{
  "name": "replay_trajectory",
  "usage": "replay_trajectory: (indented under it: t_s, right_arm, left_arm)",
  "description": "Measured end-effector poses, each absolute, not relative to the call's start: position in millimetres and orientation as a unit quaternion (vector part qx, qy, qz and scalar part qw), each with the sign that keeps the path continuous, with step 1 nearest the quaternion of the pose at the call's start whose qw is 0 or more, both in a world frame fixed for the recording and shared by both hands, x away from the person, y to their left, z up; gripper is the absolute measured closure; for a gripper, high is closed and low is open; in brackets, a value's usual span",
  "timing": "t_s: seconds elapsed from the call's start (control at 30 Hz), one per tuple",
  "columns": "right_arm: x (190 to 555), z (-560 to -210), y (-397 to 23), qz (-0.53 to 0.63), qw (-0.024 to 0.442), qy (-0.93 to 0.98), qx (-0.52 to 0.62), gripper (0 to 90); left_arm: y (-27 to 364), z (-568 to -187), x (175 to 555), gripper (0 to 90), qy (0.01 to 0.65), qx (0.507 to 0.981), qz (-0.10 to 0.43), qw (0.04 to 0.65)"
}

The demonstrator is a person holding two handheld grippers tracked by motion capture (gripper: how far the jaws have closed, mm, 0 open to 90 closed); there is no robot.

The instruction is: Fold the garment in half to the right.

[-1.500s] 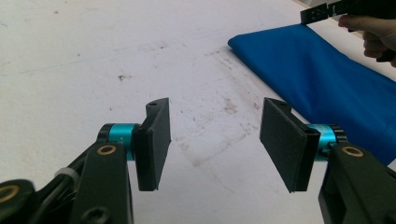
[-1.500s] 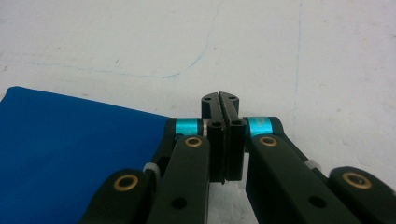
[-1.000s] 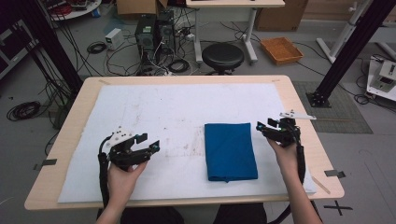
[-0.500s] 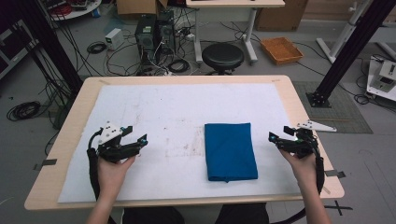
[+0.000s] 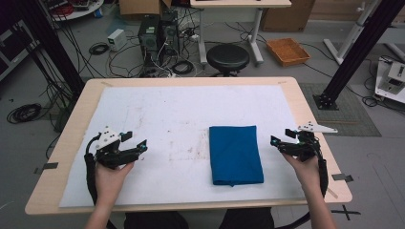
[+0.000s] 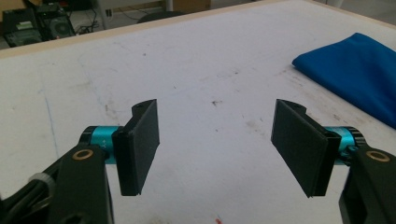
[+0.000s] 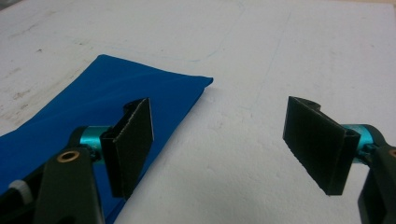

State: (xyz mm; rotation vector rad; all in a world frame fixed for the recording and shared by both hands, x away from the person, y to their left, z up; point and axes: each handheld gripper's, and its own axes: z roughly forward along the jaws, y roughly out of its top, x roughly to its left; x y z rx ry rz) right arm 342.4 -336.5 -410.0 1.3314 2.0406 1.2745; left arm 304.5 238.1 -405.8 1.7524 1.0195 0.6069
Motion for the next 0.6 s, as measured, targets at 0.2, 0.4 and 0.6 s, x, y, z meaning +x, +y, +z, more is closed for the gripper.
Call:
replay_trajectory:
  t_s: [0.2,0.4,0.6]
  right_arm:
    - [344.6,-412.7,-336.4,0.451,0.19,0.729,0.478,24.2]
    - [344.9,-413.9,-337.3,0.45,0.188,0.73,0.479,24.2]
    - [344.5,-413.7,-336.1,0.45,0.186,0.731,0.478,24.2]
  left_arm:
    - [236.3,-407.5,304.9,31.6,0.415,0.727,0.248,0.487]
    - [236.0,-408.3,305.0,31.7,0.416,0.727,0.247,0.487]
    - [234.9,-408.8,304.8,31.6,0.416,0.729,0.247,0.484]
